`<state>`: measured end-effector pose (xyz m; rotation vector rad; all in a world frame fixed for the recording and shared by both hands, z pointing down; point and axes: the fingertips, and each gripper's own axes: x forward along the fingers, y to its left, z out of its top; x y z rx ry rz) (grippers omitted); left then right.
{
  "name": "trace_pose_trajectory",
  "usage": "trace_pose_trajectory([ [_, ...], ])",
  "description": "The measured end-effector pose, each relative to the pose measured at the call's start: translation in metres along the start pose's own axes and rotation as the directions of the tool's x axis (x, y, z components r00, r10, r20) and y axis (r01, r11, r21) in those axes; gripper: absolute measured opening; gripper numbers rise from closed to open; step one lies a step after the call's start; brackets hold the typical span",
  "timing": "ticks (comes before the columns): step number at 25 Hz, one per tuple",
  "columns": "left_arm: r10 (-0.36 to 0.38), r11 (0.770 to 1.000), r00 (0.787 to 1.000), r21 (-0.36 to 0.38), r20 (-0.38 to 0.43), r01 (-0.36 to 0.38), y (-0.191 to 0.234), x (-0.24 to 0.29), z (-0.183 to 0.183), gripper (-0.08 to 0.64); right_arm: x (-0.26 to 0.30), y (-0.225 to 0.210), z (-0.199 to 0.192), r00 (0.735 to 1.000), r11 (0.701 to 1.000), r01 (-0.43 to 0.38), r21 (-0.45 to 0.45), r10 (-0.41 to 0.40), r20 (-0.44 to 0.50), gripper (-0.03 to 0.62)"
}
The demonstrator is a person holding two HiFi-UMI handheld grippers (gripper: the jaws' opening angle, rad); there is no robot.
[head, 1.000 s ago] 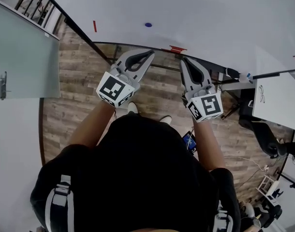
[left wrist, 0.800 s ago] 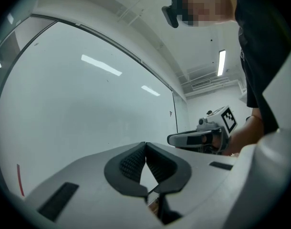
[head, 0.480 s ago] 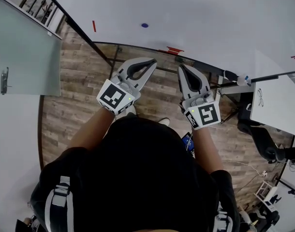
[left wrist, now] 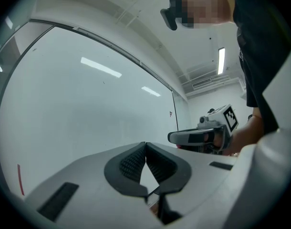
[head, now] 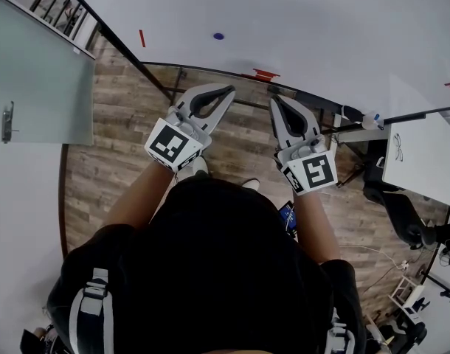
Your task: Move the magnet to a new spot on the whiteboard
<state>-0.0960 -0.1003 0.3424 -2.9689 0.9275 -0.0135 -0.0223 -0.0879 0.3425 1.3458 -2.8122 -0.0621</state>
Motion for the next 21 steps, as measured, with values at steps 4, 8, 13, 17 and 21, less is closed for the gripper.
trace_pose_trajectory([
  [4, 0.0, 1.0, 1.0, -0.001, 0.003, 0.0, -0.0027, -0.0015, 0.0016, 0.005, -0.0023, 0.0008, 0.0002, 1.0, 1.0, -0.002, 0.01, 0.002, 0.004, -0.008],
  [8, -0.003, 1.0, 1.0, 0.005, 0.001, 0.003, -0.0043, -0.0015, 0.0021, 0.005, -0.0025, 0.0015, 0.0035, 1.0, 1.0, -0.005, 0.008, 0.005, 0.01, -0.008],
  [13, 0.004, 1.0, 1.0, 0.004, -0.001, -0.004, -0.0033, -0.0045, 0.0011, 0.005, -0.0025, 0.0023, 0.0053, 1.0, 1.0, -0.007, 0.002, 0.007, 0.01, -0.008],
  [17, 0.005, 1.0, 1.0, 0.003, 0.0, -0.005, -0.0034, -0.0051, 0.002, 0.005, -0.003, 0.0026, 0.0056, 1.0, 1.0, -0.007, 0.002, 0.007, 0.009, -0.008],
  [21, 0.008, 1.0, 1.0, 0.005, 0.004, -0.008, -0.0013, -0.0063, 0.0017, 0.005, 0.0001, 0.0051, 0.0057, 1.0, 1.0, -0.013, -0.002, 0.013, 0.005, -0.008],
])
